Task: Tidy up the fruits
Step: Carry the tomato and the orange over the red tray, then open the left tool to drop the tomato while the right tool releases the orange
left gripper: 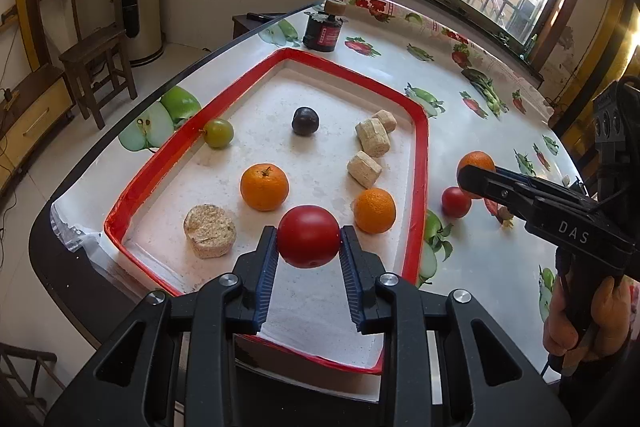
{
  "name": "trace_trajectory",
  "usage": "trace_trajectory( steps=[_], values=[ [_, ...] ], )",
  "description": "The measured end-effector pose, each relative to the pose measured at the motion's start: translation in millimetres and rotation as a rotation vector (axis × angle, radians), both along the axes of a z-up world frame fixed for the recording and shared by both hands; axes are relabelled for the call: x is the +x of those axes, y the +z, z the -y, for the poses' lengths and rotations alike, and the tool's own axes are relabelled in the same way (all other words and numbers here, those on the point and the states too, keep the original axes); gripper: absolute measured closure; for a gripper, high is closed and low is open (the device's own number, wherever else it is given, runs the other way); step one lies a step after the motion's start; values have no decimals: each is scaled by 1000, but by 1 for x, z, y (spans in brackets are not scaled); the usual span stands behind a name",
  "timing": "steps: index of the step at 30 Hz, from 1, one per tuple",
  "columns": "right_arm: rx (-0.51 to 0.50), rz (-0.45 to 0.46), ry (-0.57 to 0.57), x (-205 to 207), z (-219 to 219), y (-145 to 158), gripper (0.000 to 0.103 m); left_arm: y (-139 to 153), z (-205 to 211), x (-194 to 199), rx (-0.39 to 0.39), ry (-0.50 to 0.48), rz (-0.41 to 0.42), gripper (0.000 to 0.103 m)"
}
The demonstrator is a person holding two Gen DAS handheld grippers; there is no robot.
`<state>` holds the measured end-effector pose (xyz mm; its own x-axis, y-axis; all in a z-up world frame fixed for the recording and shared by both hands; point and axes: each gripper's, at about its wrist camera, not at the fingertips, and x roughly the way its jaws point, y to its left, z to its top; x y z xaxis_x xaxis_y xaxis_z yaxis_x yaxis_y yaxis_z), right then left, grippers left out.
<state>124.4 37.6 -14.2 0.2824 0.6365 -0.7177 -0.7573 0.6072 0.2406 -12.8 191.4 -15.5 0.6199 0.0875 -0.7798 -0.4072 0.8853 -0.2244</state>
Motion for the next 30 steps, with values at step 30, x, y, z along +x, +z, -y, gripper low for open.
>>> trace_trajectory(
  steps=[30],
  values=[
    [-88,-28,58,33,-66,-42,66,-33,-1,32,-48,-32,-90,74]
  ],
)
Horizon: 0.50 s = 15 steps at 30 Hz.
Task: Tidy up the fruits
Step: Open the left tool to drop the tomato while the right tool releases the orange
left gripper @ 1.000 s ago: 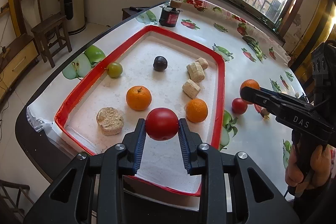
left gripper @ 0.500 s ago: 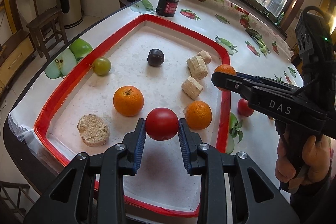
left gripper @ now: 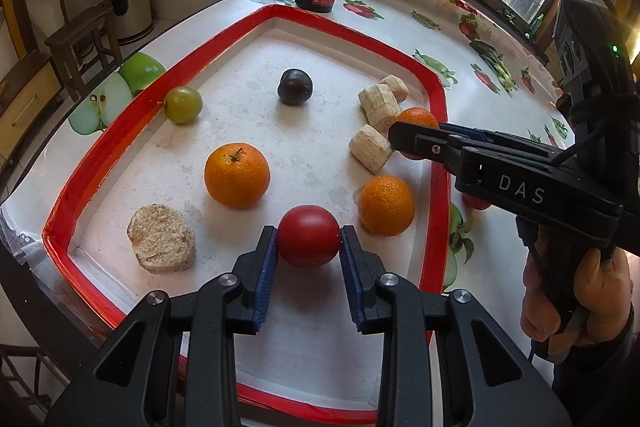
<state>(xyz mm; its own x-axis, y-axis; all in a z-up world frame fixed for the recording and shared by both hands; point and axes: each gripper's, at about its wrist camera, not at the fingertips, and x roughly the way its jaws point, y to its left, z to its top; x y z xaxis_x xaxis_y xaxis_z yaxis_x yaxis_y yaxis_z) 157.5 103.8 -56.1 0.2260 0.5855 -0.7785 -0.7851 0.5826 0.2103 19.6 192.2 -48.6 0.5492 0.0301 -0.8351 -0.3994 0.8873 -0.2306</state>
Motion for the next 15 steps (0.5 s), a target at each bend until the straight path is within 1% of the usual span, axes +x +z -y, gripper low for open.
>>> trace_trajectory(
  steps=[6,7,9,10,11,15],
  values=[
    [-3,-9,-1,0,0,2,64,1,0,-4,-10,15,-11,74],
    [-4,-9,-2,-1,0,3,64,1,0,-4,-8,20,-11,72],
    [-1,-7,-5,-2,2,5,62,5,1,-7,3,28,-5,64],
    [2,-4,-7,-3,4,6,61,7,1,-8,9,33,0,58],
    [6,-2,-8,-4,6,8,60,9,1,-9,15,38,4,55],
    [23,11,-17,-10,16,18,58,17,4,-14,29,41,22,55]
  ],
)
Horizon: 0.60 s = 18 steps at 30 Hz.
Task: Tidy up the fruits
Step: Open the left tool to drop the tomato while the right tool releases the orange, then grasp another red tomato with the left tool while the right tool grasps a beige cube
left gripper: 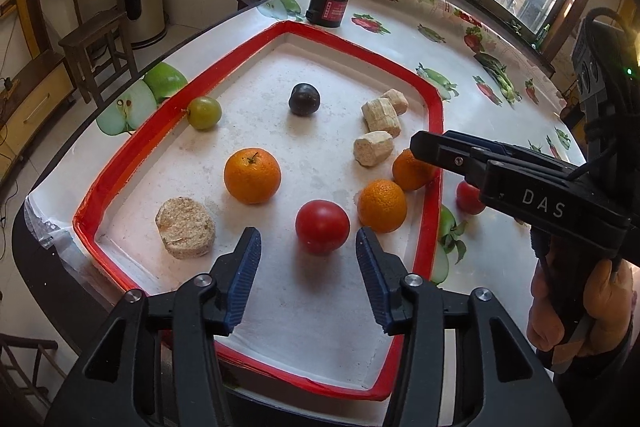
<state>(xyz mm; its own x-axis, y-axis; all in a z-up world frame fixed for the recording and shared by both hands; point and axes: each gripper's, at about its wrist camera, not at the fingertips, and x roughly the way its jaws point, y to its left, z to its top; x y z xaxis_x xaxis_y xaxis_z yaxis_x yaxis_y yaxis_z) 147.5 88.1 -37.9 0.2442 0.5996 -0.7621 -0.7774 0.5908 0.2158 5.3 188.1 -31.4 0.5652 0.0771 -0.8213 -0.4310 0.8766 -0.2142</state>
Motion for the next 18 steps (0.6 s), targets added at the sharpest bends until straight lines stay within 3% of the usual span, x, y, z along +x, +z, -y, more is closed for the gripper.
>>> trace_trajectory(
  steps=[18],
  values=[
    [90,32,-107,-20,87,35,53,23,29,-9,33,-29,33,55]
  ],
)
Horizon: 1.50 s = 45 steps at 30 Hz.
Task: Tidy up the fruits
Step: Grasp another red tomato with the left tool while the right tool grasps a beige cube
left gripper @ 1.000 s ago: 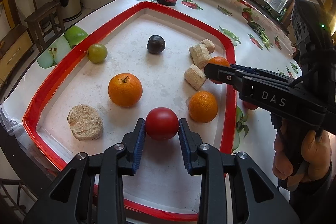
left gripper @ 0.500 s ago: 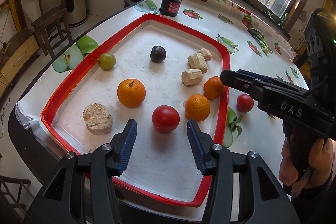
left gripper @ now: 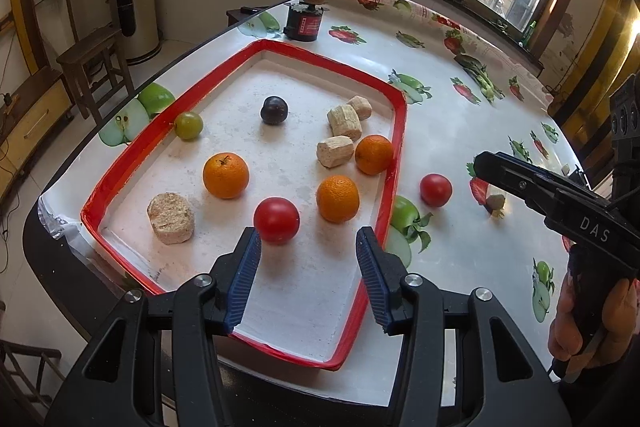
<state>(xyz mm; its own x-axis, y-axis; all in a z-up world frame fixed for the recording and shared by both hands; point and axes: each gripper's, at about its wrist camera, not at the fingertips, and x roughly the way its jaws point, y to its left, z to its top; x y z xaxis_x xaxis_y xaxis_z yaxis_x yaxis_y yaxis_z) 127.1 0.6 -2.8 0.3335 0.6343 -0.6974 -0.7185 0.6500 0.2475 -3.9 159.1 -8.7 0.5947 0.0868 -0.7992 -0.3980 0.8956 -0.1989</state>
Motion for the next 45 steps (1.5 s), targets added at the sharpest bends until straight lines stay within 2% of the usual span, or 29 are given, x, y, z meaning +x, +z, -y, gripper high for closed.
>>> trace_trajectory(
  steps=[14,24,32,45],
  values=[
    [-6,-3,-114,-2,75,-4,50,8,33,3,34,-63,-2,55],
    [-16,-28,-191,4,117,-17,50,7,62,12,21,-128,-5,55],
    [-15,-35,-212,8,126,-21,50,1,85,25,14,-182,-17,55],
    [-38,-71,-209,27,117,-38,50,-13,102,67,16,-231,-56,55]
  ],
)
